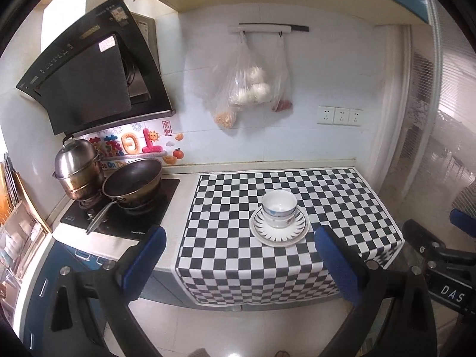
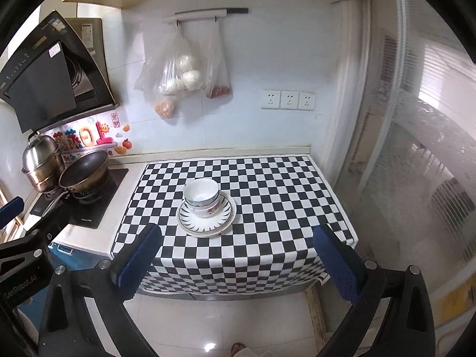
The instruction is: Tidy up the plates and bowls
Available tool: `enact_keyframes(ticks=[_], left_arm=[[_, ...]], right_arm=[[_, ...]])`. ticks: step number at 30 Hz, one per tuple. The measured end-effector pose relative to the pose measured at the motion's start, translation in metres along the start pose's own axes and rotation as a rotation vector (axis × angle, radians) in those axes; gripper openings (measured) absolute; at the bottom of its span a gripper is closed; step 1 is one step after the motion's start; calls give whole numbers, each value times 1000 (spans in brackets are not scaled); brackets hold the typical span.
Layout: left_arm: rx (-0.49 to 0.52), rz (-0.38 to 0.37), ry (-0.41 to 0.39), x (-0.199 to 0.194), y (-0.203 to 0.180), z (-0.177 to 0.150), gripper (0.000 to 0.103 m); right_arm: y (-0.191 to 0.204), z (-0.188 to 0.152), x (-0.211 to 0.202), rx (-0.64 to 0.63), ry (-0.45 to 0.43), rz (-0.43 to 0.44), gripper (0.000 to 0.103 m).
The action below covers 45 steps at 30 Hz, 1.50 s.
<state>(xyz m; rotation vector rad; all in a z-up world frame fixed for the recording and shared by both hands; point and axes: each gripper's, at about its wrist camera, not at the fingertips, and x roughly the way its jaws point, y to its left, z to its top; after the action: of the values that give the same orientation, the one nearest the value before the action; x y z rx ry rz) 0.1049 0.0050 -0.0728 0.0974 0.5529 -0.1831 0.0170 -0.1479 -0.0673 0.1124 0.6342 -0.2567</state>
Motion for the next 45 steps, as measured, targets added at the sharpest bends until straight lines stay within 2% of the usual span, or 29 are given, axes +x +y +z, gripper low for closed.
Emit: enact_keyframes(ticks=[10, 13, 28, 45], left_arm=[[19, -35, -11, -59, 19, -32, 103], [14, -34, -11, -71, 20, -40, 103], [-5, -34, 17, -86, 11, -54, 103], [-17, -4, 14, -92, 10, -55, 103]], right_arm=[[11, -45, -76, 16, -8, -37, 103], [11, -55, -87, 18, 0, -36, 103], [-8, -70, -102, 4, 13, -4, 103], [-12, -63, -101, -10, 9, 18, 103]])
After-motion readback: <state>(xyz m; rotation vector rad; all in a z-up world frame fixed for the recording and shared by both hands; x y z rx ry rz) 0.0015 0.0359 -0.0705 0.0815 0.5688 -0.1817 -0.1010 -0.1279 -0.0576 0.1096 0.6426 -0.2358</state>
